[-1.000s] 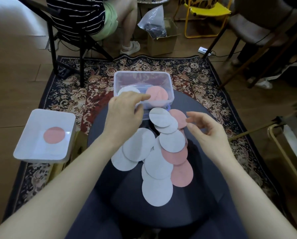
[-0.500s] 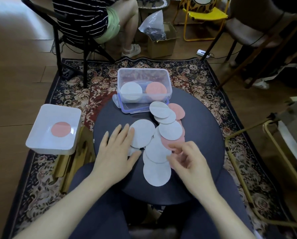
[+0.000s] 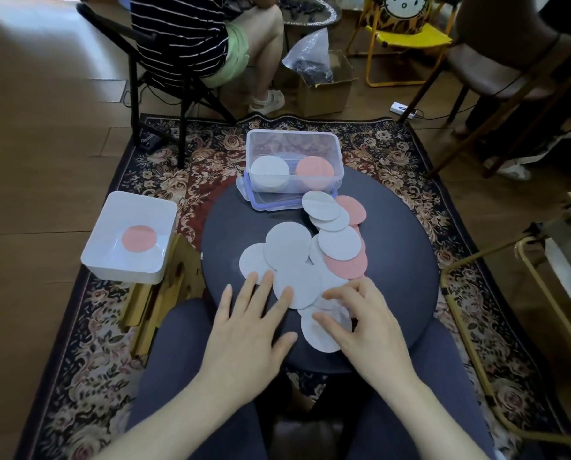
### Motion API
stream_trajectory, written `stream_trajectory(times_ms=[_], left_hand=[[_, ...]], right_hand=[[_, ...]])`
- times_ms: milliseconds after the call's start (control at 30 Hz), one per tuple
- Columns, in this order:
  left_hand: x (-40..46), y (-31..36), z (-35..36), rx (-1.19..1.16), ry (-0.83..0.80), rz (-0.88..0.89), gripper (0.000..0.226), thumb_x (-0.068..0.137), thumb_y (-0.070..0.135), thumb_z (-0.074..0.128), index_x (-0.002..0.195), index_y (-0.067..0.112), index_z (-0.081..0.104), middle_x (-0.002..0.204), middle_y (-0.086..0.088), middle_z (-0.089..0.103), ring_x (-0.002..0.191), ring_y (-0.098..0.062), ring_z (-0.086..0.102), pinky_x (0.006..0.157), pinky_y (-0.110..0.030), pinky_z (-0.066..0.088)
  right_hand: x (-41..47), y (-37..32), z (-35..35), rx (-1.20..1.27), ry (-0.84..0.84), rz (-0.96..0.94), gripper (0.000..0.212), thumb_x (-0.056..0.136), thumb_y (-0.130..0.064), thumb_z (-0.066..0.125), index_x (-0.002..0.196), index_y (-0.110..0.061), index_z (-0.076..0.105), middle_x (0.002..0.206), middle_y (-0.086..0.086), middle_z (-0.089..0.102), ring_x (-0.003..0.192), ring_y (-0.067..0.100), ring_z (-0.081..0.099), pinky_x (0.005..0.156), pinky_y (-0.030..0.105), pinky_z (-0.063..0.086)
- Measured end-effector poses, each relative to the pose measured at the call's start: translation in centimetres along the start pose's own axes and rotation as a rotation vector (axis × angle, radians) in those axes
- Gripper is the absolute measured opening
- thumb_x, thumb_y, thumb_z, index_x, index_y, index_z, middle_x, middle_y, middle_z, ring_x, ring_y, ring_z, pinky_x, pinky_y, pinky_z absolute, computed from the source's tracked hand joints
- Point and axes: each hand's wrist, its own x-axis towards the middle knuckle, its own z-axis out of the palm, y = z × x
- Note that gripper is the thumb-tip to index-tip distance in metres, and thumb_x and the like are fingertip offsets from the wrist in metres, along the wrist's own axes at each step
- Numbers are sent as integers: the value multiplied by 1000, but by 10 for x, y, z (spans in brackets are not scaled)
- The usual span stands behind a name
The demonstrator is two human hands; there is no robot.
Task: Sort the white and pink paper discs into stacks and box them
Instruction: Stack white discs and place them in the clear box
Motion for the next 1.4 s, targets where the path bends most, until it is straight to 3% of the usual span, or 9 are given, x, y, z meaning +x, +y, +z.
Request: stream_trajectory(times_ms=[133, 267, 467, 567, 667, 767, 900, 1167, 1400], left_hand=[[3, 3, -19, -376, 128, -182, 54, 96, 40, 42, 148, 32, 28, 157, 13, 21, 145, -4, 12, 114, -28, 15], [7, 6, -30, -473, 73, -266, 52, 97, 33, 46, 147, 33, 32, 156, 18, 21, 145, -2, 9, 114, -32, 13], [2, 11, -19, -424, 31, -212, 53, 96, 33, 45, 146, 39, 28, 157, 20, 9, 146, -4, -5, 116, -31, 3], [-3, 9, -19, -651, 171, -223, 44, 95, 23, 52, 137, 35, 47, 141, 27, 32, 142, -1, 20, 114, -28, 19], [-3, 12, -27, -1133, 320, -421, 32, 95, 19, 54, 125, 30, 59, 118, 18, 63, 107, -1, 59, 90, -22, 46], [-1, 15, -40, -1702, 156, -579, 26, 99, 24, 49, 122, 16, 58, 103, -7, 73, 89, -25, 72, 69, -36, 57], [-3, 15, -49, -2085, -122, -557, 41, 97, 40, 43, 119, 8, 58, 111, -17, 70, 99, -31, 70, 79, -44, 58], [-2, 15, -37, -2032, -156, -625, 29, 90, -5, 50, 115, 2, 64, 110, -17, 71, 96, -30, 70, 80, -37, 59], [4, 11, -32, -2030, -49, -793, 22, 92, -5, 50, 104, 5, 65, 94, -14, 74, 83, -30, 71, 66, -44, 61]], right_hand=[[23, -17, 0, 48, 13, 103, 38, 81, -47, 67, 114, -34, 57, 105, -22, 47, 93, 4, 52, 75, 28, 43], [39, -29, 9, -97, -92, 127, 63, 71, -56, 71, 125, -30, 53, 112, -10, 41, 103, 12, 48, 78, 30, 40], [36, -26, 19, 51, 18, 154, 32, 76, -35, 73, 101, -29, 54, 105, -14, 46, 94, 11, 47, 71, 26, 33], [36, -26, 11, 345, 84, 251, 15, 81, -20, 70, 81, -24, 56, 84, -13, 59, 72, 8, 48, 65, 24, 35], [29, -34, -1, 594, 120, 257, 15, 82, -10, 71, 76, -17, 59, 71, -9, 58, 63, 10, 48, 61, 23, 40], [13, -41, -5, 714, 117, 221, 16, 82, -5, 70, 76, -15, 60, 74, 2, 60, 63, 13, 54, 55, 22, 44], [-6, -43, 4, 595, 98, 108, 33, 79, 5, 65, 74, -27, 63, 84, -8, 65, 73, 11, 60, 69, 28, 50], [-21, -34, 8, 418, 86, -89, 29, 79, -3, 59, 83, -31, 66, 103, -12, 60, 93, 13, 58, 74, 12, 41], [-29, -14, 0, 100, 97, 288, 27, 77, -42, 71, 95, -39, 51, 95, -17, 47, 80, 5, 51, 62, 21, 38]])
